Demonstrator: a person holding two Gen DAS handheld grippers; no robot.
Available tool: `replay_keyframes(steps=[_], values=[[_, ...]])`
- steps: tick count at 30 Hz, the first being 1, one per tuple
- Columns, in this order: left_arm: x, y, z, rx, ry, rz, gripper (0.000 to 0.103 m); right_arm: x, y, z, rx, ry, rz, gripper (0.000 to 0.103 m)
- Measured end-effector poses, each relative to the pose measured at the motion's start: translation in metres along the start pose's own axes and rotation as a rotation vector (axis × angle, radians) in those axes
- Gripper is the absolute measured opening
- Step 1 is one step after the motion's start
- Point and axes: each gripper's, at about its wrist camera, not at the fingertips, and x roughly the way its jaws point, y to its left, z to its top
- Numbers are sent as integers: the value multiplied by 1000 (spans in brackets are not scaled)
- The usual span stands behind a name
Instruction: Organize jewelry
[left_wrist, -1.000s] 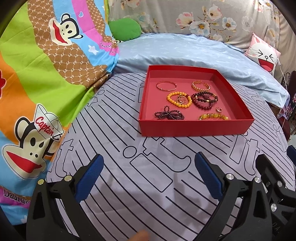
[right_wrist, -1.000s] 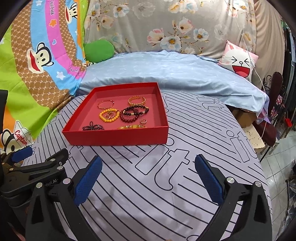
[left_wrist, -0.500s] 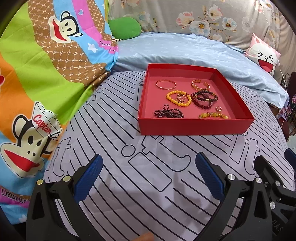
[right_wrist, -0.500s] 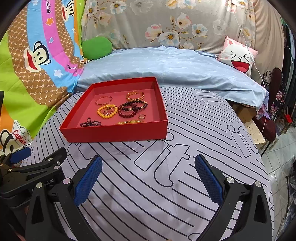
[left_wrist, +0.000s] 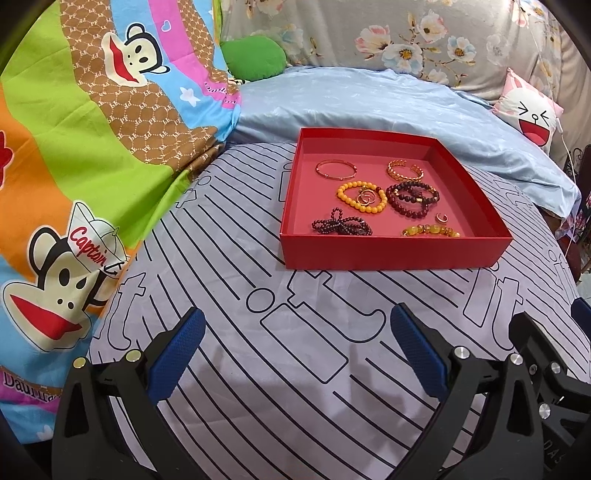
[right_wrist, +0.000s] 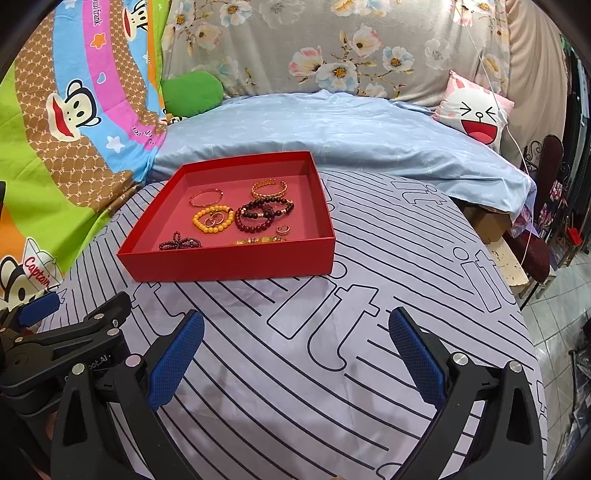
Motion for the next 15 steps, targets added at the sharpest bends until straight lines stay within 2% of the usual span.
replay_keyframes(steps=[15], values=[[1, 1, 0, -4, 8, 0, 96, 0, 0, 0, 0, 1, 0, 97]])
